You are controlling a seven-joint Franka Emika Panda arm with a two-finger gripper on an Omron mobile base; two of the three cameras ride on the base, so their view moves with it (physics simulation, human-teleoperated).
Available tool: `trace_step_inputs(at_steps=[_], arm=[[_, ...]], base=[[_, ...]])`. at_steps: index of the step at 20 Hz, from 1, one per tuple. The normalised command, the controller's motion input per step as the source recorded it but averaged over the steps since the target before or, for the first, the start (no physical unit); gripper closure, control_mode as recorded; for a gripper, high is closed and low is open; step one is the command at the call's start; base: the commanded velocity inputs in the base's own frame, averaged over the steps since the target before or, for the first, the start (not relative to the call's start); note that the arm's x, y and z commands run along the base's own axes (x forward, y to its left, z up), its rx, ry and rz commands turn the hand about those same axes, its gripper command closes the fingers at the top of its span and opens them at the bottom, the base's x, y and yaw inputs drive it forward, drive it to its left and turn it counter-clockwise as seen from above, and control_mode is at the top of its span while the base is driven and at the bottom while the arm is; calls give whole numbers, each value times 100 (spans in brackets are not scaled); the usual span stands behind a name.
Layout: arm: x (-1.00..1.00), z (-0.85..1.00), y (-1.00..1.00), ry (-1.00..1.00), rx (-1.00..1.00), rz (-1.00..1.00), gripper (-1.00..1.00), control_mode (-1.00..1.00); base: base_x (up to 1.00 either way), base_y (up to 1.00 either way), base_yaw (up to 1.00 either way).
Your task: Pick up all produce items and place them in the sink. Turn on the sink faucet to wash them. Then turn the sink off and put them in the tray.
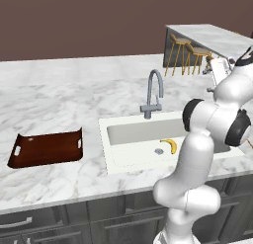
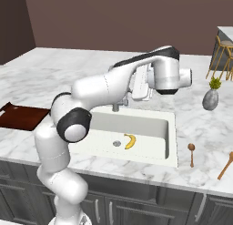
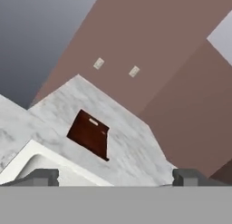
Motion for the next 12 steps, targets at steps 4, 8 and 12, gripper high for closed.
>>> trace_step_inputs(at_steps=[4, 8, 12], arm=[[-42, 22, 15, 4, -13, -23, -100, -100], [-32, 13, 25, 9, -11, -30, -100, -100], [-33, 2, 33, 7, -7, -37, -100, -100]], base=[[0, 0, 0], [0, 0, 0], [0, 0, 0]])
